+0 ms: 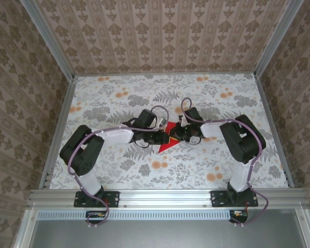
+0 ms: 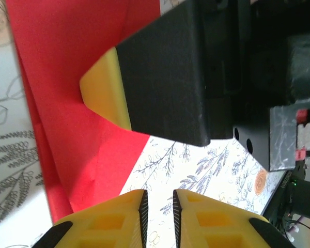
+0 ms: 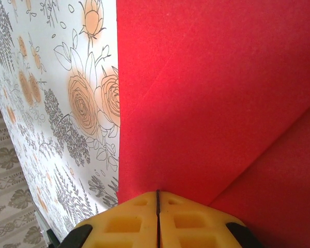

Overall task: Fold a paper plane with a square sheet of paper (pick it up from the middle)
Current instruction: Fourth fold the wing at the center of the table.

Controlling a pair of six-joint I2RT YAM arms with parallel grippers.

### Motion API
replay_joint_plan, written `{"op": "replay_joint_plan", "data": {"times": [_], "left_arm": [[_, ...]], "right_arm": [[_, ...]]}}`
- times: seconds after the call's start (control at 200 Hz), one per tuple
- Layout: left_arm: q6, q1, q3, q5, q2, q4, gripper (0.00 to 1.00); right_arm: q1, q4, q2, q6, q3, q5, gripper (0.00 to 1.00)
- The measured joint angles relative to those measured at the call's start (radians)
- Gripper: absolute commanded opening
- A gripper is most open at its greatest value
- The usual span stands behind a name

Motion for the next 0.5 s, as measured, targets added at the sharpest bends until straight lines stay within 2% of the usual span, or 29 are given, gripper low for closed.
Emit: {"op": "replay_joint_plan", "data": {"times": [0.5], "left_arm": [[-0.032,0.000,-0.021,-0.038,0.063,-0.021,0.23]], "right_arm": [[0.000,-0.019,0.004,0.000,0.013,0.004,0.09]]}}
